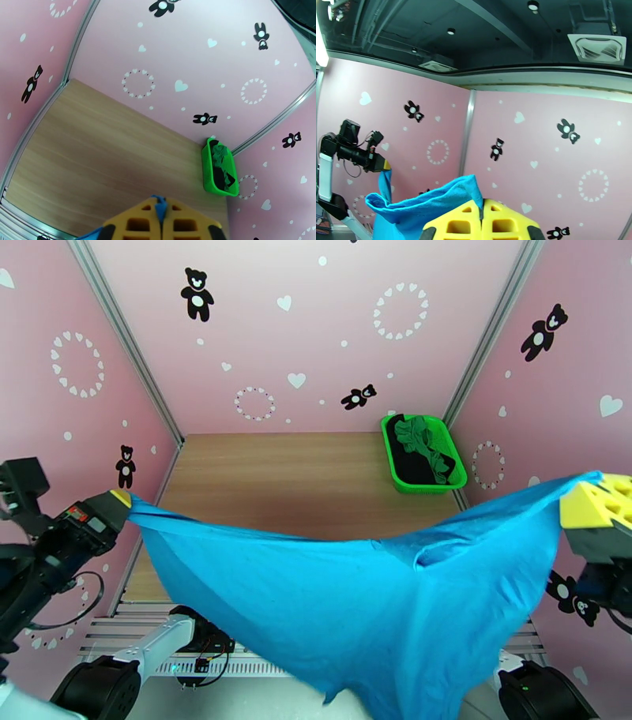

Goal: Fold and stack the mixed laundry pile

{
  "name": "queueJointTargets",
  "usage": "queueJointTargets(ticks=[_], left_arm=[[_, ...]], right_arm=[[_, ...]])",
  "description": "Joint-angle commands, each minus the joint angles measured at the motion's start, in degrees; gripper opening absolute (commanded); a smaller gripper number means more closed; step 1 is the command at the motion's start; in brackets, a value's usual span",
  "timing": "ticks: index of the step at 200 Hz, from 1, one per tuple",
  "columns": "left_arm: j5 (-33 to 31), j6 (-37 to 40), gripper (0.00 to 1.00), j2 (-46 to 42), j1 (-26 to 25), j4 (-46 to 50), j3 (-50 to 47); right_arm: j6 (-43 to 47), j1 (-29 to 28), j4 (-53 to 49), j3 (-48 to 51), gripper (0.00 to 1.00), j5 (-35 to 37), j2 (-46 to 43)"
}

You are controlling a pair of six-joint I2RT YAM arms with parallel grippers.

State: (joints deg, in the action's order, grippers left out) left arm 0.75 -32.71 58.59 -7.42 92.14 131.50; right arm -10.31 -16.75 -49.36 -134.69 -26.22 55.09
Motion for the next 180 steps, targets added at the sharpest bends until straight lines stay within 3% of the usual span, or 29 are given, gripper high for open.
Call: queueJointTargets(ticks=[1,43,63,84,119,154,180], left_arm=[[-4.1,1.1,0.0,0.0,0.3,-4.8,-10.5],[-8.2,0.1,0.0,4.0,0.3,-20.5,-37.2],[-11.0,-0.4,0.0,12.9,0.4,-27.2,-44.1],[-14.9,-0.7,0.0,25.9,1.2,-32.8,-44.8],[-14.7,0.3,0.0,51.4,4.2,-39.0,-31.7],[-16.2,2.6,0.0,76.1,4.6,-31.3,-3.9],[-15.2,2.2,0.0,88.7,5.6,-24.9,14.8]], right_arm=[[3.9,0.3,1.1,6.9,0.0,7.1,5.3],[8.1,0.3,12.9,28.9,0.0,14.4,14.6],[9.6,0.3,19.3,34.7,0.0,16.9,24.0],[11.0,0.5,25.6,34.9,0.0,20.5,37.2],[12.2,1.9,27.6,19.9,0.0,24.0,63.0],[11.9,3.2,23.7,-5.4,0.0,26.5,86.1],[11.7,3.9,23.1,-19.4,0.0,28.0,97.3]])
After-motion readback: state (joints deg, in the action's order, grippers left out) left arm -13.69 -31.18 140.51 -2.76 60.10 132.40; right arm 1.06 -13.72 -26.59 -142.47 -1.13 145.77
